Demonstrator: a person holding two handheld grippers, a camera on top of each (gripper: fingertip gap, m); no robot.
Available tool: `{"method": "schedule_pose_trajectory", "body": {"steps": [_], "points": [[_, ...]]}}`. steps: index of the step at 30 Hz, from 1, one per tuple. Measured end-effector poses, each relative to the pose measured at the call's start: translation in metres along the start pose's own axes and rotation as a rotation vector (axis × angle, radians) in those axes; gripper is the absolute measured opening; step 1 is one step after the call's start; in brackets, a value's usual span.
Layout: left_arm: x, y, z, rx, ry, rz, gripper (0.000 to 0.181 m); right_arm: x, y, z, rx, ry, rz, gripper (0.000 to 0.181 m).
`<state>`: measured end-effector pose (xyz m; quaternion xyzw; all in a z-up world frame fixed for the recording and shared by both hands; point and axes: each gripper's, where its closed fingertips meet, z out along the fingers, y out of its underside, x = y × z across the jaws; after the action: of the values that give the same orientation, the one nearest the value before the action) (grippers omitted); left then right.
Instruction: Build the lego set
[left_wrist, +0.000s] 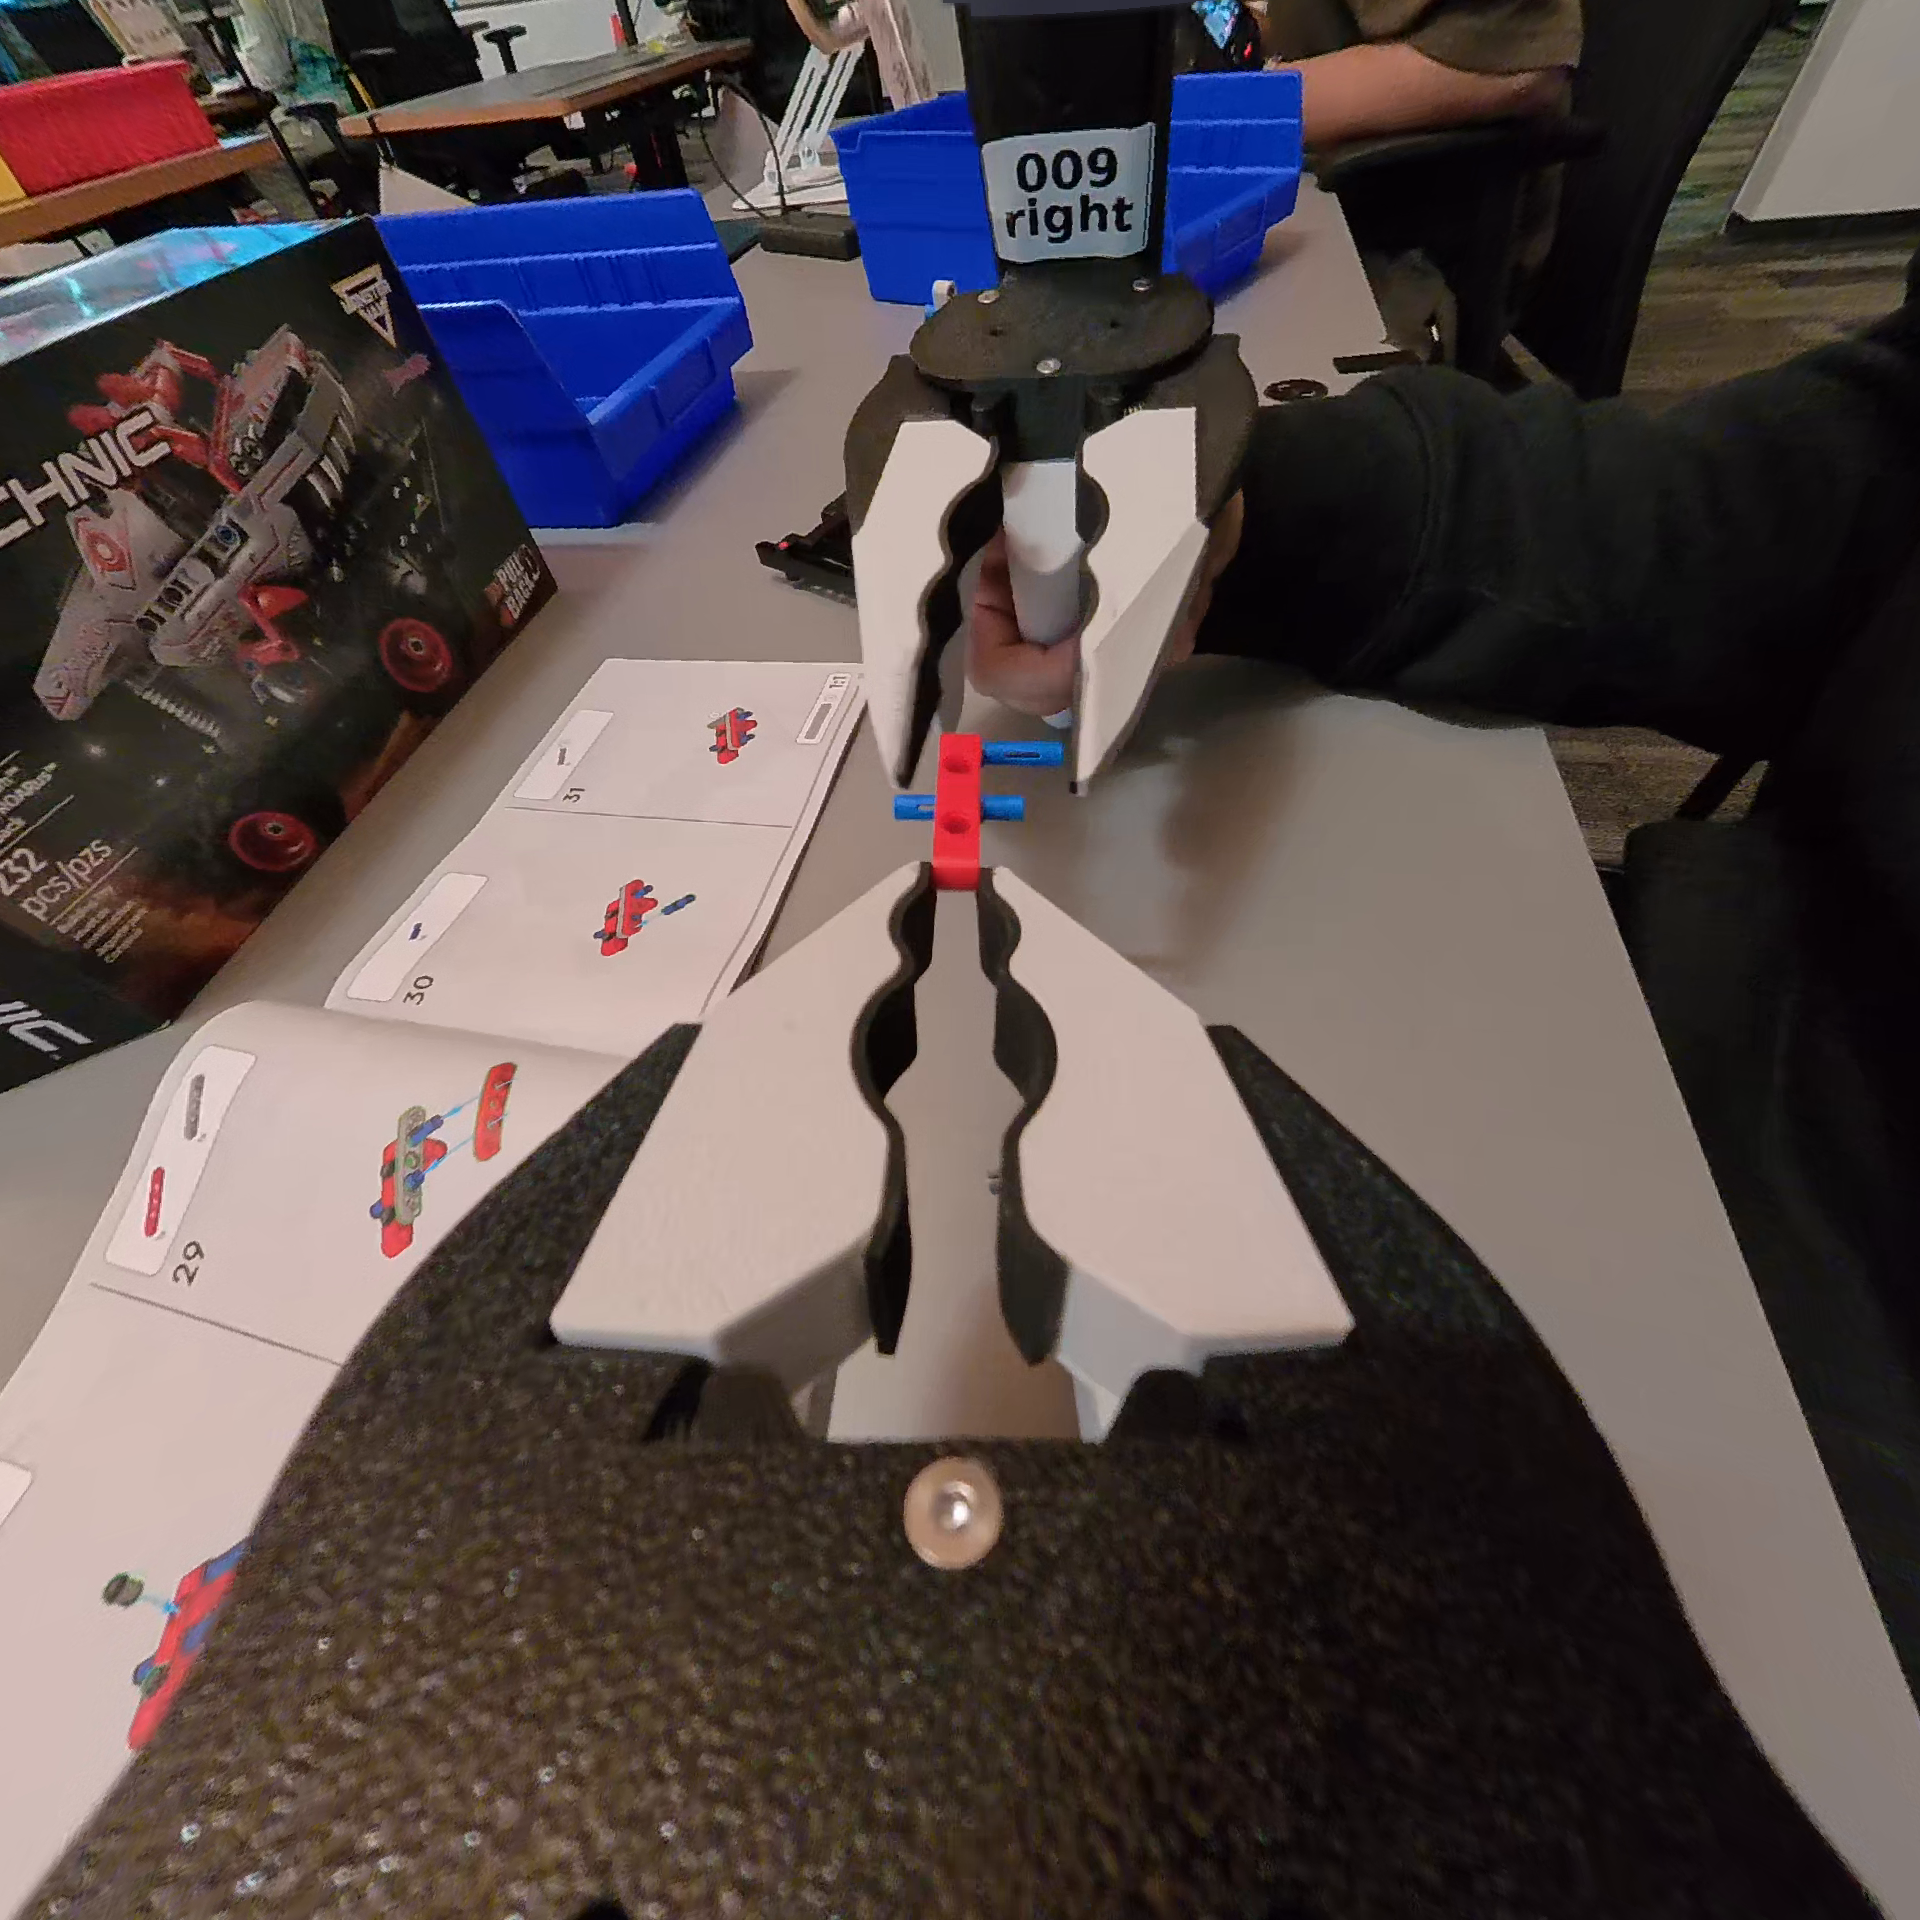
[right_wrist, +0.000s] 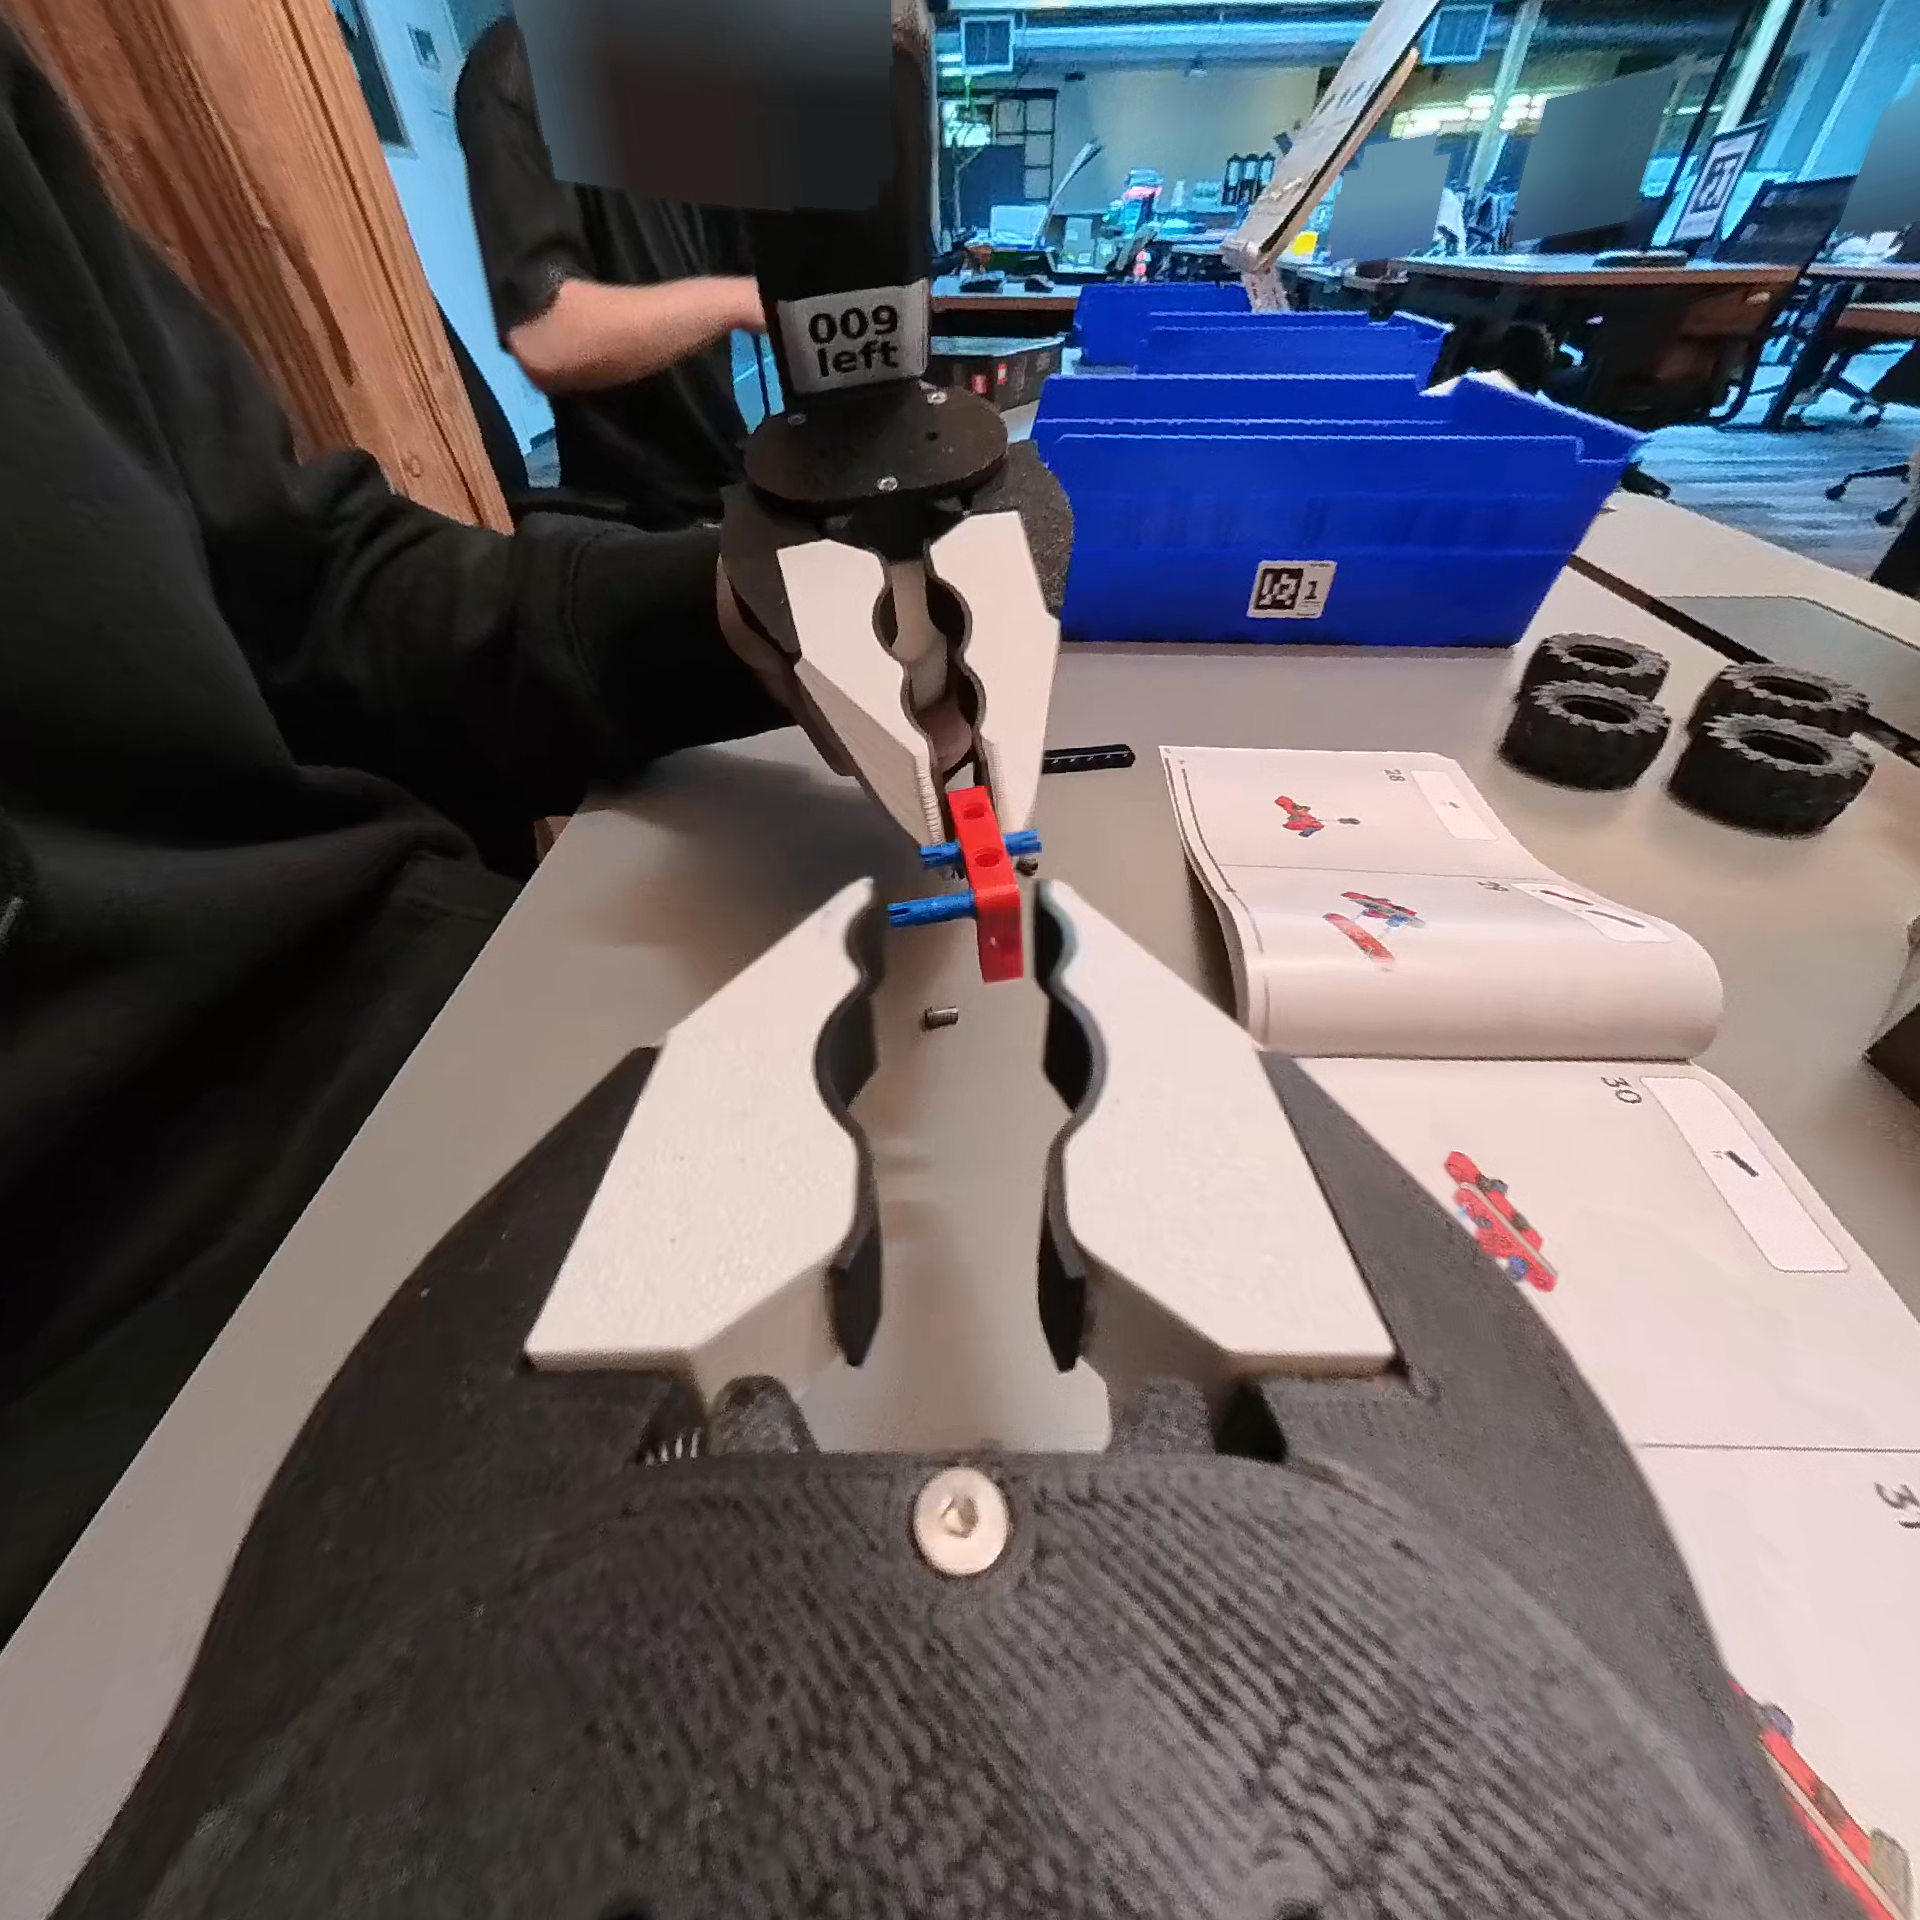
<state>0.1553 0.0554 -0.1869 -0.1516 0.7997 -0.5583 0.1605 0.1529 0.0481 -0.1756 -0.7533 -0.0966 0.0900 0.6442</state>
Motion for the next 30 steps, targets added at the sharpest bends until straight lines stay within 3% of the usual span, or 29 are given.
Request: {"method": "schedule_pose_trajectory", "body": {"steps": [6, 9, 11, 16, 24, 30], "points": [[-0.001, 0.004, 0.0, -0.016, 0.008, -0.023, 0.005, 0.0, 0.003, 0.003, -0.026, -0.001, -0.002, 0.023], [-0.008, 0.018, -0.007, -0.121, -0.035, 0.017, 0.012, 0.007, 0.002, 0.002, -0.015, 0.045, -0.005, 0.023], [0.0, 0.031, -0.015, -0.218, 0.014, 0.06, 0.017, 0.01, -0.001, -0.001, 0.01, 0.048, 0.026, 0.023], [0.014, 0.061, -0.026, -0.443, 0.126, 0.304, 0.02, 0.016, 0.001, 0.0, -0.001, 0.03, 0.104, 0.023], [0.011, 0.069, -0.016, -0.717, 0.273, 0.779, 0.017, 0.016, 0.003, 0.002, -0.014, -0.019, 0.162, 0.023], [0.015, 0.079, -0.008, -0.81, 0.375, 0.871, 0.012, 0.019, 0.0, -0.001, 0.013, -0.009, 0.176, 0.022]]}}
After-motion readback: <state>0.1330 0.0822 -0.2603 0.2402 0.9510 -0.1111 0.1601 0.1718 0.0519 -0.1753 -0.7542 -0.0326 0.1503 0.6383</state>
